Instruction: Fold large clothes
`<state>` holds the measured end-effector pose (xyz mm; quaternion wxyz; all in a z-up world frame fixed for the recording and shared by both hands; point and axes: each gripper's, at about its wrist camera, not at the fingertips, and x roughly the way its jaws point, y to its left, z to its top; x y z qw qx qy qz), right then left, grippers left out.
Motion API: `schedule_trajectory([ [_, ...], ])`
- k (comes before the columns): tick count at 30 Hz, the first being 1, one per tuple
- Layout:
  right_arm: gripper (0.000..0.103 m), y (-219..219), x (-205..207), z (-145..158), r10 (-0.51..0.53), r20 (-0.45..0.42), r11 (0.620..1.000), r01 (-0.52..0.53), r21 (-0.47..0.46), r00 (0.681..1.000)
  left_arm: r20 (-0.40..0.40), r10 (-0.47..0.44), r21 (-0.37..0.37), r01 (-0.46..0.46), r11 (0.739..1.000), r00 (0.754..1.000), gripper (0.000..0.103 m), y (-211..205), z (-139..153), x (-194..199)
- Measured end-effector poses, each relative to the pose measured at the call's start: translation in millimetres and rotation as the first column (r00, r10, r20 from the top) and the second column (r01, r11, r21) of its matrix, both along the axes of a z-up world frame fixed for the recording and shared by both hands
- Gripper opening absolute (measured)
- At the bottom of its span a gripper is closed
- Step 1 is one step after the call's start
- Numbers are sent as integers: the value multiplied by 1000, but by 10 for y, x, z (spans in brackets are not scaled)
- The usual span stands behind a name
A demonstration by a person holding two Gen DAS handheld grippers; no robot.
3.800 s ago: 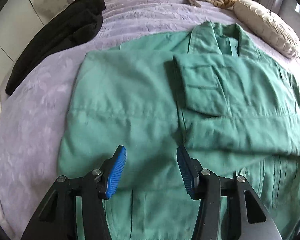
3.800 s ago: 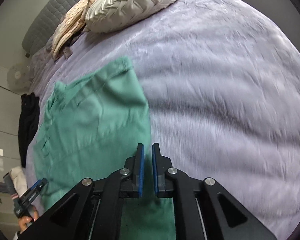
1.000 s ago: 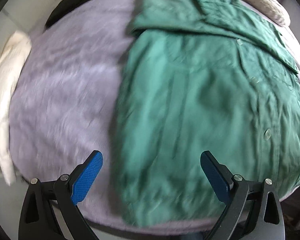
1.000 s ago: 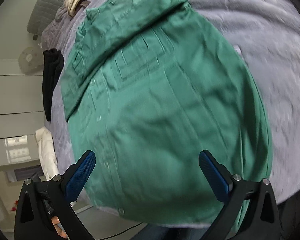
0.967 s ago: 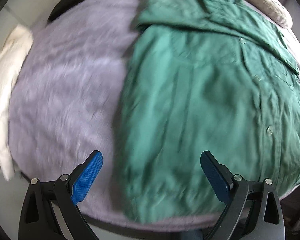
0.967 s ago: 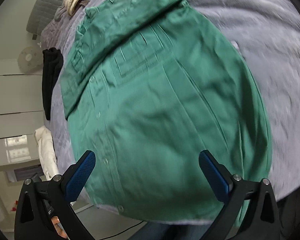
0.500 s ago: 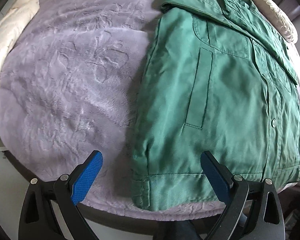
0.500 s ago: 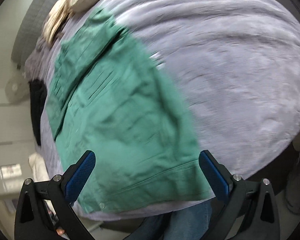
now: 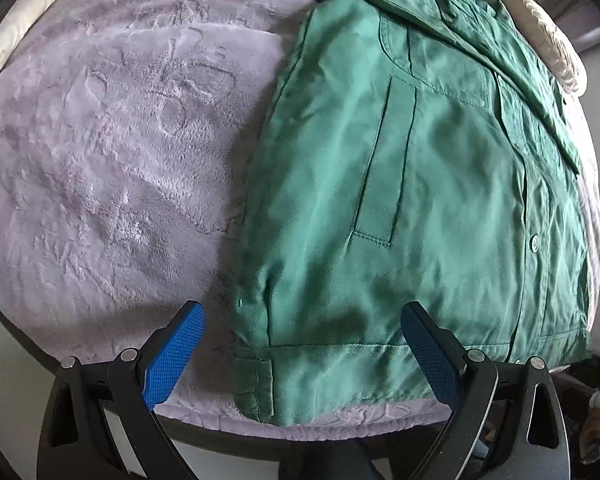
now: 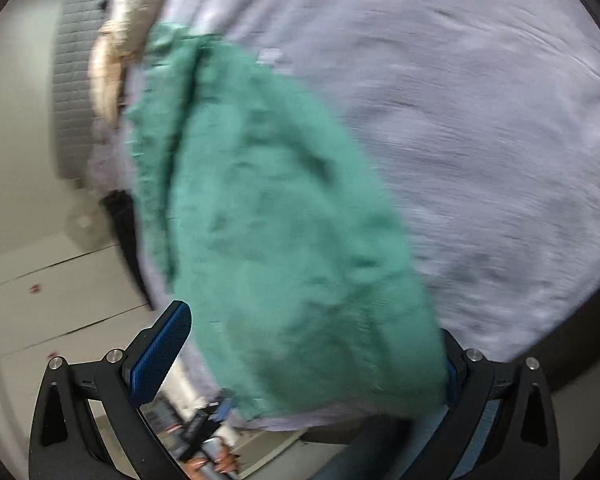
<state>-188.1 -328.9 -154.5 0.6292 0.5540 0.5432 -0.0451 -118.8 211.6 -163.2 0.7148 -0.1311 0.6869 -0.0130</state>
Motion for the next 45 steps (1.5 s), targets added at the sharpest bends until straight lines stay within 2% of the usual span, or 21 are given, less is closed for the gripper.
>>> schedule_trajectory([
  [3,103,-24,122,159,-23,120,999,18,45,992,7,8,-40,-8,999,1000,99,157,-40,29],
  [5,103,-60,156,188,-27,135,999,22,38,990,-11,17,-94,-18,995,1000,99,260,-100,95],
  [8,103,-77,168,106,-7,81,1000,7,2,997,-40,30,-128,-35,991,999,99,287,-217,130],
  [12,103,-61,26,-82,-2,-5,1000,2,-9,1000,-3,-26,-160,25,987,1000,99,168,-129,125],
  [15,103,-90,-45,-126,-34,2,999,34,10,999,5,-85,-116,85,990,996,99,109,-139,129],
  [17,103,-98,-38,-110,-39,15,999,39,24,999,-23,-111,-102,109,989,994,99,73,-226,114],
  [21,103,-51,10,-82,0,39,999,-2,42,999,-26,-133,-83,131,988,991,99,-41,-204,69],
  [23,103,0,29,-98,39,12,999,-39,9,999,-16,-130,-87,128,988,991,99,-45,-184,58],
  [27,103,63,-9,-127,52,-6,999,-52,-3,999,-13,-119,-98,118,988,993,99,-5,-152,27],
  [32,103,99,-3,-125,72,-23,997,-72,-19,997,-15,-128,-69,127,990,992,99,0,-116,-74],
  [39,102,94,22,-156,83,-50,996,-84,-20,995,-12,-116,-38,115,993,993,99,-225,-136,-48],
  [42,98,91,15,-143,86,-56,996,-87,-23,995,-9,-117,-33,116,993,993,98,-320,-135,-27],
  [45,89,86,-18,-121,80,-58,996,-82,-27,995,-8,-132,-25,131,991,991,98,-399,-107,-30],
])
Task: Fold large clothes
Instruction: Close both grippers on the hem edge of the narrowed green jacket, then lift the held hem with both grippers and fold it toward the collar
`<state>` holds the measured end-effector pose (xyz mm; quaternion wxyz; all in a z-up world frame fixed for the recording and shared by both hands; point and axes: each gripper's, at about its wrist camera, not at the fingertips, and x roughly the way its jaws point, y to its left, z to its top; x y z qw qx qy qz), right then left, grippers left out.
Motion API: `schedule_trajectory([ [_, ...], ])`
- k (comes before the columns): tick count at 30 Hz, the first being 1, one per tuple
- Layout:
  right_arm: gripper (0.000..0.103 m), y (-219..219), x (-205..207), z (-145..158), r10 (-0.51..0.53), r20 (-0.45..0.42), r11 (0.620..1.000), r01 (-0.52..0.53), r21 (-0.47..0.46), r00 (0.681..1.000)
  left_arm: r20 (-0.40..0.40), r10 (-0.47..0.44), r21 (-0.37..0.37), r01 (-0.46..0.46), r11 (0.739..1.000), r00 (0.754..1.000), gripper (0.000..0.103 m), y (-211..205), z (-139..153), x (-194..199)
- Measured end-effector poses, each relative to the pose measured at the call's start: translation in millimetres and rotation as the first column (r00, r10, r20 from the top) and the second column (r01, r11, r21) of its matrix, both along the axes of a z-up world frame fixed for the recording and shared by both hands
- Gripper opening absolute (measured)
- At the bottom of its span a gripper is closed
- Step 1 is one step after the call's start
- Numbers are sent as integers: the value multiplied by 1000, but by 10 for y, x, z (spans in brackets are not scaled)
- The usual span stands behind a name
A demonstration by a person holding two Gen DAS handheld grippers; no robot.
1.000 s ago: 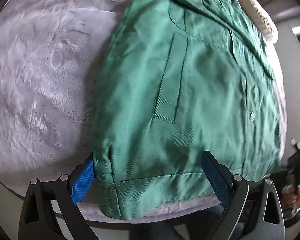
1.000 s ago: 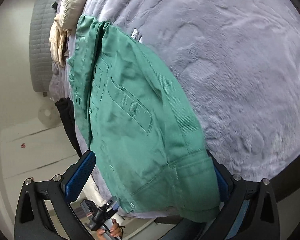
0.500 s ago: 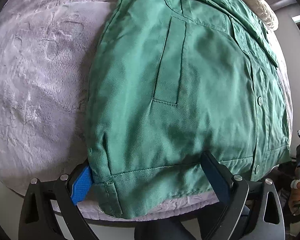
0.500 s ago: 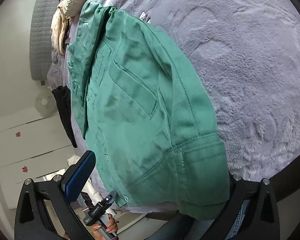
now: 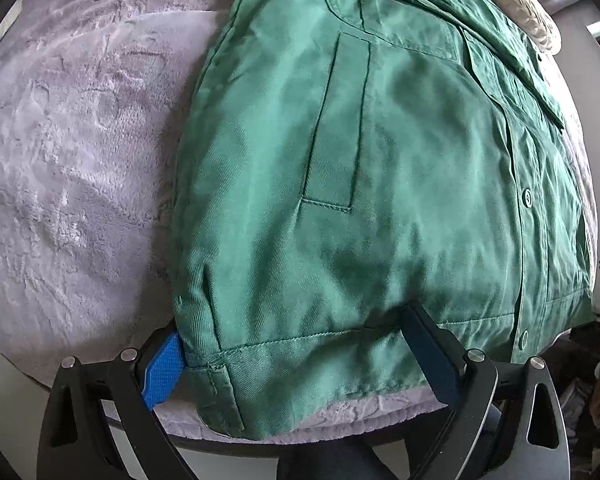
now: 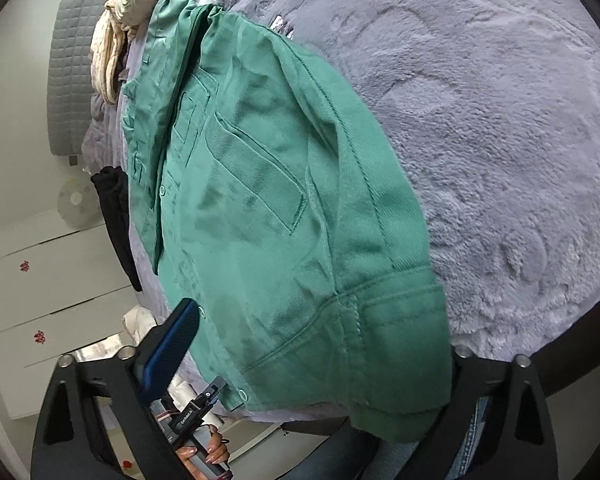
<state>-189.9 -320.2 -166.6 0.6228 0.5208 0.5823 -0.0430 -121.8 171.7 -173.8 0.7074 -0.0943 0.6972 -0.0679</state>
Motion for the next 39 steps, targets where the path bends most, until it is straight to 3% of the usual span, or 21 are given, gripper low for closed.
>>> schedule_trajectory([
  [3,77,-22,-55,12,-10,-7,1000,10,-8,1000,13,-31,0,31,1000,999,98,-12,63,-20],
  [6,75,-56,-117,-2,-30,0,999,30,11,1000,18,-51,-3,51,999,999,98,-82,99,-27],
  [11,75,-16,-128,10,-11,12,1000,11,22,1000,-2,-23,16,23,1000,1000,79,-42,90,-8],
  [12,68,-5,-123,9,-6,9,1000,6,15,1000,-2,-14,14,14,1000,1000,69,-31,93,-3],
  [13,36,4,-121,13,-4,3,1000,4,3,1000,1,-10,13,10,1000,1000,52,-27,105,2],
  [14,16,19,-115,18,-2,-5,1000,2,-5,1000,10,-13,24,12,1000,1000,44,-10,129,8],
  [15,8,25,-117,14,-4,-16,1000,4,-12,1000,16,-20,19,20,1000,1000,34,7,160,15],
  [16,8,27,-125,17,-20,-9,1000,20,1,1000,26,-17,6,17,1000,1000,20,28,201,24],
  [19,8,22,-106,104,-53,66,997,48,67,996,20,57,-142,-53,988,998,17,186,372,86],
  [20,8,17,-96,130,-64,89,993,55,101,994,28,91,-207,-83,975,995,17,251,472,119],
  [25,8,23,253,414,-34,211,975,-14,220,977,84,221,-368,-176,913,972,17,371,908,367],
  [30,8,28,836,778,7,315,959,-95,266,949,162,317,-427,-224,876,934,16,382,1327,888],
  [35,8,-69,1603,1066,39,400,945,-164,283,916,263,369,-420,-239,876,891,17,268,1693,1534],
  [39,8,-210,2245,1153,57,422,948,-182,263,905,323,384,-385,-251,888,865,17,243,1781,2101],
])
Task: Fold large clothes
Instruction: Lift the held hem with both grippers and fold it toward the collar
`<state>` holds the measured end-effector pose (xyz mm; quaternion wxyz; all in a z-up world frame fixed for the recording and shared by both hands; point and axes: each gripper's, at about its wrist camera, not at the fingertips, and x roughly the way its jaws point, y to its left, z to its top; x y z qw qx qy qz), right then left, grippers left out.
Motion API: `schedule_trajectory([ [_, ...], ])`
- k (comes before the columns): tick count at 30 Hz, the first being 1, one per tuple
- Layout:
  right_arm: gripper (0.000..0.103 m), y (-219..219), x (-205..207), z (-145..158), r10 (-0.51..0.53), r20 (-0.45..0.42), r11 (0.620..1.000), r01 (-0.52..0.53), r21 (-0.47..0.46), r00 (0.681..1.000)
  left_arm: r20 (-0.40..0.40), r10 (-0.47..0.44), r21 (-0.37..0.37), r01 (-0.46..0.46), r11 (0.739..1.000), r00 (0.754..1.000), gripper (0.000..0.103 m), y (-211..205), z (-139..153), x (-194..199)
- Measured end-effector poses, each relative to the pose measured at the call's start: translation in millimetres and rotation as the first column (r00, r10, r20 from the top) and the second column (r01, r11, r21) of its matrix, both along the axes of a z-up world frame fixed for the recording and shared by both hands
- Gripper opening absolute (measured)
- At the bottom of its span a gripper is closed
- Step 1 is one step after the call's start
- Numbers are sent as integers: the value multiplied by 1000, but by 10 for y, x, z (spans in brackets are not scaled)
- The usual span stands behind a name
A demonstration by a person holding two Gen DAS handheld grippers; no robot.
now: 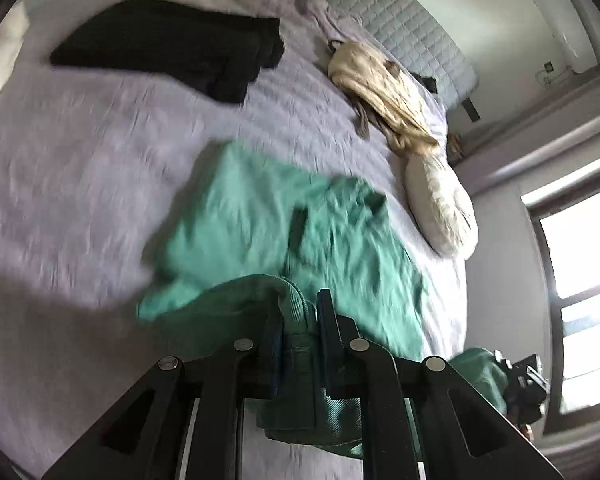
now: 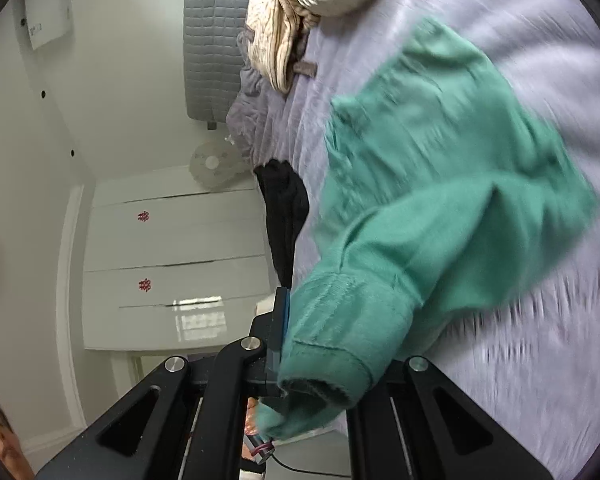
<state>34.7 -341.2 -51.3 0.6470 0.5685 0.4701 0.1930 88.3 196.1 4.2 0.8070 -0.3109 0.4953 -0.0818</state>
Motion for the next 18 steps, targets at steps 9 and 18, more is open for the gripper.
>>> schedule_trajectory([
  [9,8,-288,1113,-432,-67,-84,988,54,-146,994,-71,-36,162,47,986,997,17,-109,-529,1243],
  [18,26,-336,1593,-1006,-126,-220,972,75,-224,967,-178,-47,274,96,957,983,36,-201,-977,1655],
])
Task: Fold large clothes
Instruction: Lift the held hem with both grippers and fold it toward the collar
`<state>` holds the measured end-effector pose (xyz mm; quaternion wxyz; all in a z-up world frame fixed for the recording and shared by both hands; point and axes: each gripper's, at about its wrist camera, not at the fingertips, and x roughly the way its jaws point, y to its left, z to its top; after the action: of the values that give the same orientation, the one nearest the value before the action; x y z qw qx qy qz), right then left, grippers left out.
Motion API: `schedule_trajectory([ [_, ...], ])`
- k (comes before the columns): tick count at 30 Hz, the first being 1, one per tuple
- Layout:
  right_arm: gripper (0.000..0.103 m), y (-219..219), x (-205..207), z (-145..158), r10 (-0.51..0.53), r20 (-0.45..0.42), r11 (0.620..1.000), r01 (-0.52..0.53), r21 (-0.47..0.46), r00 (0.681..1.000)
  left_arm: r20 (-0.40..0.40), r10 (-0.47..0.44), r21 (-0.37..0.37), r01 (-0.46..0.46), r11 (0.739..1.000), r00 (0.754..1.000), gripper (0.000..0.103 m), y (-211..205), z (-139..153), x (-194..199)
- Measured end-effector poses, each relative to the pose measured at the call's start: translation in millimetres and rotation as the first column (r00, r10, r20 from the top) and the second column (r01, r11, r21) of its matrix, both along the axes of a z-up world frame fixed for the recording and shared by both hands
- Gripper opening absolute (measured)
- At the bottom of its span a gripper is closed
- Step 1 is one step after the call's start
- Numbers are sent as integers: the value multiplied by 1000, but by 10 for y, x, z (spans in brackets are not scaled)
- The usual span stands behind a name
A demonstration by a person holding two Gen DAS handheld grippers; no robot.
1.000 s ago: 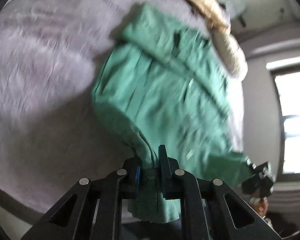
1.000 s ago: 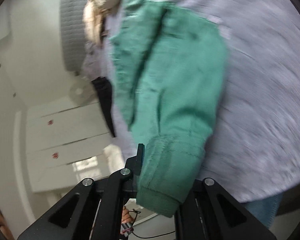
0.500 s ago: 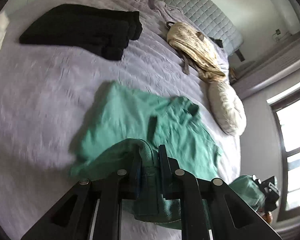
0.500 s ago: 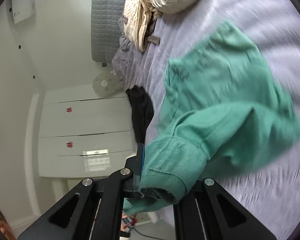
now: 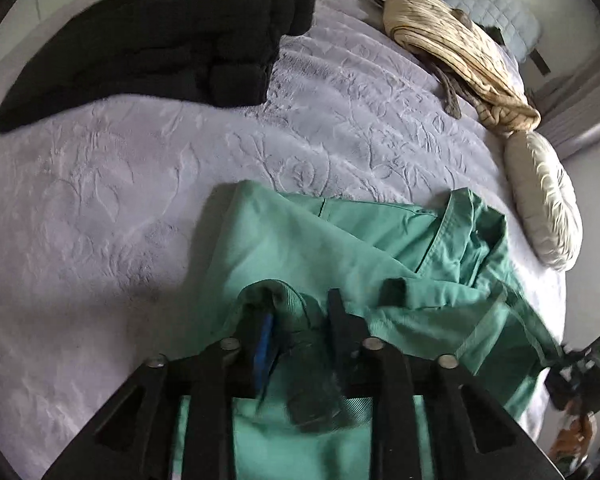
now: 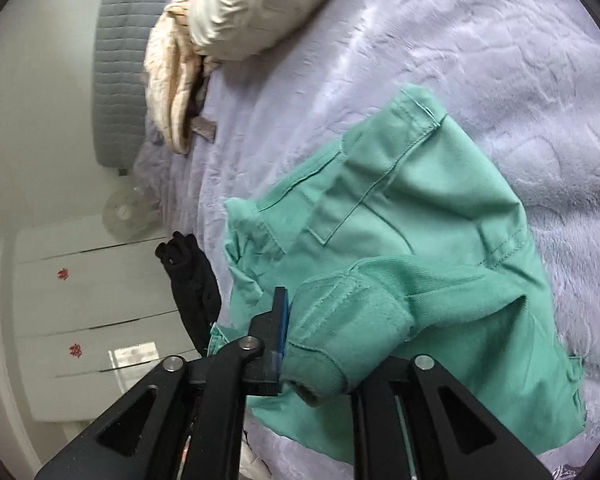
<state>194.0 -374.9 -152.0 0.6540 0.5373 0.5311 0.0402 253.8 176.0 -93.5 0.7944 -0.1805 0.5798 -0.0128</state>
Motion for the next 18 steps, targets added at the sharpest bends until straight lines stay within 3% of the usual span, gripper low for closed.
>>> schedule_trajectory([
  [1,47,-3,9,0,2,4,1000,-2,6,1000,22,-13,40,12,999,1000,67,-14,48,-23],
  [3,78,-46,-9,107,7,38,1000,-7,-17,999,80,-11,138,0,990,997,102,-14,174,-67],
  [4,78,-75,-24,169,15,58,999,-13,-35,998,118,-23,166,3,986,993,102,0,241,-93],
  [7,78,-155,-28,360,74,85,984,-58,-167,994,101,-38,178,19,984,994,102,59,219,-57],
  [10,78,-195,24,403,140,34,930,-119,-348,990,46,-38,192,28,981,998,102,84,-4,7],
  [12,77,-171,78,297,191,-17,894,-181,-411,981,0,-24,194,24,981,1000,101,66,-233,50],
  [14,74,-91,132,195,235,-54,861,-234,-452,970,-29,-12,190,18,982,999,87,37,-418,75],
  [15,69,-38,167,128,262,-79,839,-267,-475,962,-51,-14,183,23,983,999,75,13,-513,95],
  [17,43,63,215,-45,310,-149,789,-341,-511,939,-67,-21,161,31,986,998,58,-35,-631,123],
  [18,13,88,236,-104,318,-172,779,-360,-513,932,-57,-25,178,35,983,998,38,-64,-624,122],
])
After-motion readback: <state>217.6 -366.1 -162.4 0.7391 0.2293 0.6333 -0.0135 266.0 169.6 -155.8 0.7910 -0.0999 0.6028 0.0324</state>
